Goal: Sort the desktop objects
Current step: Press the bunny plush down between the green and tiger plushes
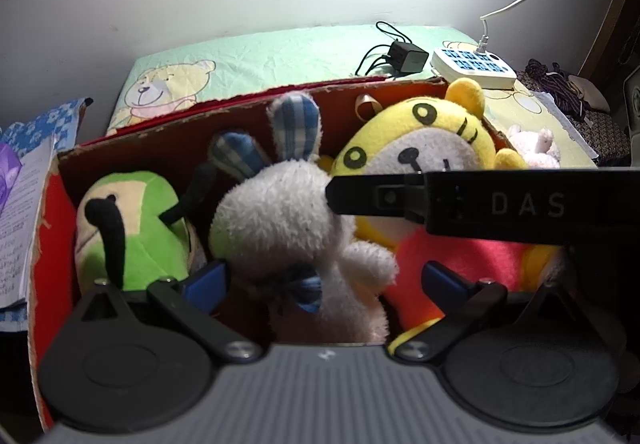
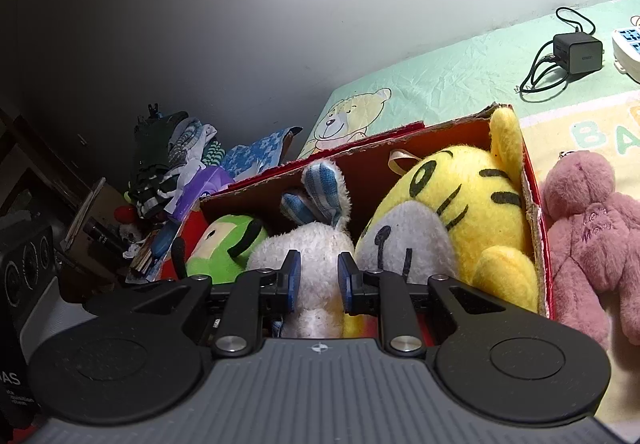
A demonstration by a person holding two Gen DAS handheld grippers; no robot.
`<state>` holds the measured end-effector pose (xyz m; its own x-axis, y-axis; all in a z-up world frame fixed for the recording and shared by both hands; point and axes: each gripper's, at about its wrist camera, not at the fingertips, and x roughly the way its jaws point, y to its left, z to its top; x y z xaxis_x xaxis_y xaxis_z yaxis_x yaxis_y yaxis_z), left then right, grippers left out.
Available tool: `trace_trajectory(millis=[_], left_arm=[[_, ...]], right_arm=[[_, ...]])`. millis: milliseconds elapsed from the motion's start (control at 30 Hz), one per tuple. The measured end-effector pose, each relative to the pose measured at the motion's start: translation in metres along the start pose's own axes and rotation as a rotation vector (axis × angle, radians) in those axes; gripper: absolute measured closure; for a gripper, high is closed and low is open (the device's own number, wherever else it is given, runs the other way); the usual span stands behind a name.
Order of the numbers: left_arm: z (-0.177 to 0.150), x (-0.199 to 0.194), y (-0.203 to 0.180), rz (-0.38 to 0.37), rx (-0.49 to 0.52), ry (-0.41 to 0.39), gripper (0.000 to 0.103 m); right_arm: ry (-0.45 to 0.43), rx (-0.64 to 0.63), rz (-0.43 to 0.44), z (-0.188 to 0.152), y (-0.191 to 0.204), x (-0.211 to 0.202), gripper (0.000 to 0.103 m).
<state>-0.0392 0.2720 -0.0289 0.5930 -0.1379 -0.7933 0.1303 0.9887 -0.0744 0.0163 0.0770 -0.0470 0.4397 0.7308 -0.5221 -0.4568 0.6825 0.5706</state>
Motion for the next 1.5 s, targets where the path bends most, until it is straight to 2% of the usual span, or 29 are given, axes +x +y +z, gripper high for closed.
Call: trace_trajectory(millis=[1367,1500], left_arm=[[0.002,0.006,-0.007,0.06,0.027,-0.001,0.001],[0.003,0.002,-0.011,0.086,0.018,-0.003,0.001]], right_arm=[[-0.082,-0.026,-0.047,-0.005,0.005,-0.007,0.082],[-0.083,-0.023,-0.057,-0.006,0.006,-0.011,0.08]])
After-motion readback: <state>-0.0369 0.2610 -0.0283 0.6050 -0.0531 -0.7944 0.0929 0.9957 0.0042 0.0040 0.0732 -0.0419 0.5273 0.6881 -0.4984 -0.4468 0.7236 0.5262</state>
